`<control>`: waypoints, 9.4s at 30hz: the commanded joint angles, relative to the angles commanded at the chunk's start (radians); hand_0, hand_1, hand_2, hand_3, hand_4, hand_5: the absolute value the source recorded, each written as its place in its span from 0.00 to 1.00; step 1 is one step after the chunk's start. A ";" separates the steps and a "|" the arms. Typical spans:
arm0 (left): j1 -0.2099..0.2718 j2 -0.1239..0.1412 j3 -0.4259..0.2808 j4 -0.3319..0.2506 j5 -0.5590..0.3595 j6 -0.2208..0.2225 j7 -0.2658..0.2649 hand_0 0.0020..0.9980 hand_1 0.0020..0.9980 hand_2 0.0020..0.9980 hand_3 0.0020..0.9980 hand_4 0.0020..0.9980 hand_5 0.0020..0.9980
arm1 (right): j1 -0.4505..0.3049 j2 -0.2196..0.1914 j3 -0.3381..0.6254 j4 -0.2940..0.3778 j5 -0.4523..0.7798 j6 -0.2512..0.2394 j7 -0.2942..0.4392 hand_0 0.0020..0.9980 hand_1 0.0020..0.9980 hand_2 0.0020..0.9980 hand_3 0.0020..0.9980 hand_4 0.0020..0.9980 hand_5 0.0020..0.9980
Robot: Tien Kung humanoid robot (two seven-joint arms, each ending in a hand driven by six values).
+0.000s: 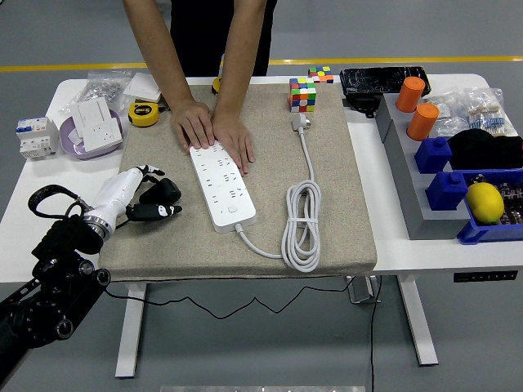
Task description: Pick up the plug,place it near the board,insert it into the board,press the button
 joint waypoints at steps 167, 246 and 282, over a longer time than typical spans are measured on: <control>-0.173 0.120 0.278 -0.110 -0.024 0.015 -0.038 0.75 0.83 0.76 0.78 0.99 0.30 | -0.004 -0.005 0.010 0.000 0.005 0.004 0.007 0.81 0.72 0.72 0.69 1.00 0.80; -0.100 0.105 0.279 -0.240 -0.062 -0.040 0.050 0.89 0.89 0.83 0.82 1.00 0.93 | -0.004 -0.005 0.004 0.000 0.010 0.001 0.007 0.81 0.72 0.72 0.68 1.00 0.79; -0.113 0.126 0.356 -0.225 -0.041 -0.047 0.052 0.88 0.88 0.83 0.81 1.00 0.93 | -0.006 -0.007 -0.002 0.000 0.012 0.000 0.007 0.81 0.72 0.72 0.69 1.00 0.79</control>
